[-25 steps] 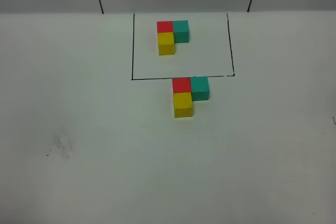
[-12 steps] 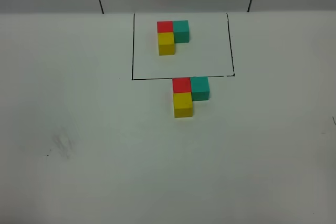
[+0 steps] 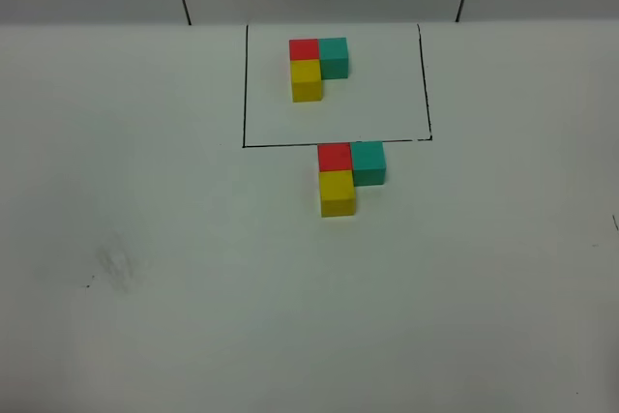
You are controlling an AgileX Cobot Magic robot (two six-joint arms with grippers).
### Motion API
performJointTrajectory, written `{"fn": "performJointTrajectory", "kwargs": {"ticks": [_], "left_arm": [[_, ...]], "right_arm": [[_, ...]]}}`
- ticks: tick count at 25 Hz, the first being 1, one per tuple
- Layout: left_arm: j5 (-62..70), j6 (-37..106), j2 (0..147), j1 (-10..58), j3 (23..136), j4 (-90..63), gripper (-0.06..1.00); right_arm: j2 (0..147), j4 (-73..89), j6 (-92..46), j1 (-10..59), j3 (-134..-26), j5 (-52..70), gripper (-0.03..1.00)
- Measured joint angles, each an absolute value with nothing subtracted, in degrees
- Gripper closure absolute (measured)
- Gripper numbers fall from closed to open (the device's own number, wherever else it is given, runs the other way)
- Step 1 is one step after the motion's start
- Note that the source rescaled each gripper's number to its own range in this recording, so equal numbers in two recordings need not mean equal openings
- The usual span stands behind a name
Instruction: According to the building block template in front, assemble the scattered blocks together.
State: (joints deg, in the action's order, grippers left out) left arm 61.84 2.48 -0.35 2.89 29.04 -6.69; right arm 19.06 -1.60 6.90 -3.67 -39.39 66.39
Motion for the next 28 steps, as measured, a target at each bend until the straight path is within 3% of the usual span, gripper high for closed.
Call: {"fn": "performJointTrajectory", "kwargs": {"ticks": [12, 28], "left_arm": [[61.8, 2.5, -0.3, 2.9, 29.0, -6.7, 0.29], [61.8, 2.4, -0.3, 2.9, 29.0, -6.7, 0.29]], "right_arm": [[0.3, 1.6, 1.8, -1.4, -29.7, 60.1, 0.15], [-0.4, 2.7, -0.3, -0.3, -28.8, 61.1, 0.25]]}}
